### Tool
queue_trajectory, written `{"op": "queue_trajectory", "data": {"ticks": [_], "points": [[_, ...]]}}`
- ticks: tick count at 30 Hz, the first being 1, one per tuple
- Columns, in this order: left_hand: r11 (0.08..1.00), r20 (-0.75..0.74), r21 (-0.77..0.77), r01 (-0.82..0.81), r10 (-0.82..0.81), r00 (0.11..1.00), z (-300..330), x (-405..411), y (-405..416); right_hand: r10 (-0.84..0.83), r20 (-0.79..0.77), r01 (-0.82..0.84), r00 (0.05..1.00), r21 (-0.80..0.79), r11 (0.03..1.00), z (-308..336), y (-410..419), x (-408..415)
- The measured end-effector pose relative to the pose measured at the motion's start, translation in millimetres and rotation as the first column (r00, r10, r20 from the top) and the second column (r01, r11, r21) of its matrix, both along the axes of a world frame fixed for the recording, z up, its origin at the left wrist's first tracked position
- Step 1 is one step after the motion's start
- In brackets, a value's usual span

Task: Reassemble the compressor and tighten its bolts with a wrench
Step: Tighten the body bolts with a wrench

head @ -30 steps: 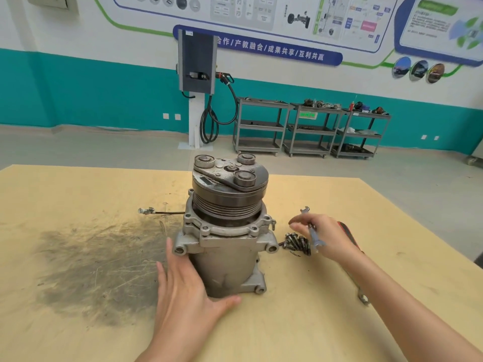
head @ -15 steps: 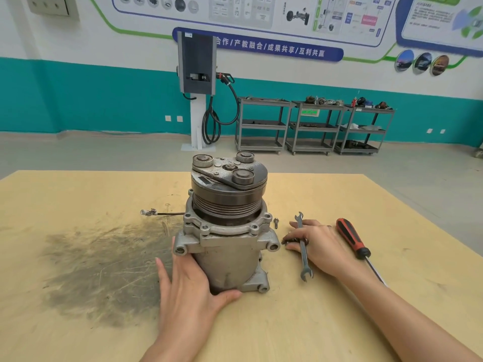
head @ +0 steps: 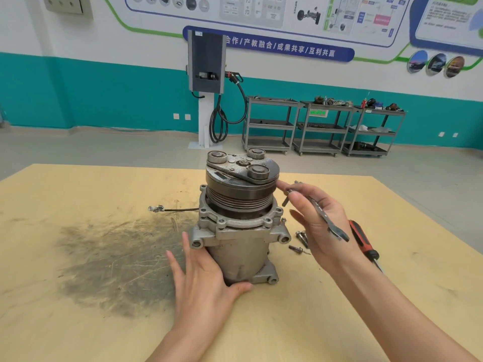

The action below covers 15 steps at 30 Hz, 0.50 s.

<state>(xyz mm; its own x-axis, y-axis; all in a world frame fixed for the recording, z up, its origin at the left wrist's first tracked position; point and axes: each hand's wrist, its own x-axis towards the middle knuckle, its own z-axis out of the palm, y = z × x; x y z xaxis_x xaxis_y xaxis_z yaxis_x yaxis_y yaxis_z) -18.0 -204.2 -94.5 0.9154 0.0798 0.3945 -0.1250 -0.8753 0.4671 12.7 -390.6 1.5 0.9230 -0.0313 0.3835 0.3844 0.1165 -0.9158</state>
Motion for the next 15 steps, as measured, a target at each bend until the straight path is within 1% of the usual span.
{"op": "queue_trajectory", "data": {"ticks": [2,4,10,15], "points": [[1.000,-0.008,-0.001,0.002,-0.002,1.000,0.7,0.0,1.1,-0.013,-0.036,0.013,0.999,0.009,1.000,1.0,3.8,-1.3],[1.000,-0.017,-0.002,0.007,-0.007,1.000,0.3,0.3,2.6,-0.014,-0.021,0.014,1.000,-0.008,1.000,3.4,4.4,-1.5],[0.999,-0.017,-0.047,0.017,-0.018,1.000,0.3,1.9,3.3,-0.006,-0.050,-0.001,0.999,-0.141,0.990,8.1,-2.5,-5.3],[0.997,-0.017,-0.074,0.022,-0.023,1.000,2.9,1.1,2.0,-0.038,-0.062,0.028,0.997,-0.156,0.987,4.4,-0.3,-8.2]]}}
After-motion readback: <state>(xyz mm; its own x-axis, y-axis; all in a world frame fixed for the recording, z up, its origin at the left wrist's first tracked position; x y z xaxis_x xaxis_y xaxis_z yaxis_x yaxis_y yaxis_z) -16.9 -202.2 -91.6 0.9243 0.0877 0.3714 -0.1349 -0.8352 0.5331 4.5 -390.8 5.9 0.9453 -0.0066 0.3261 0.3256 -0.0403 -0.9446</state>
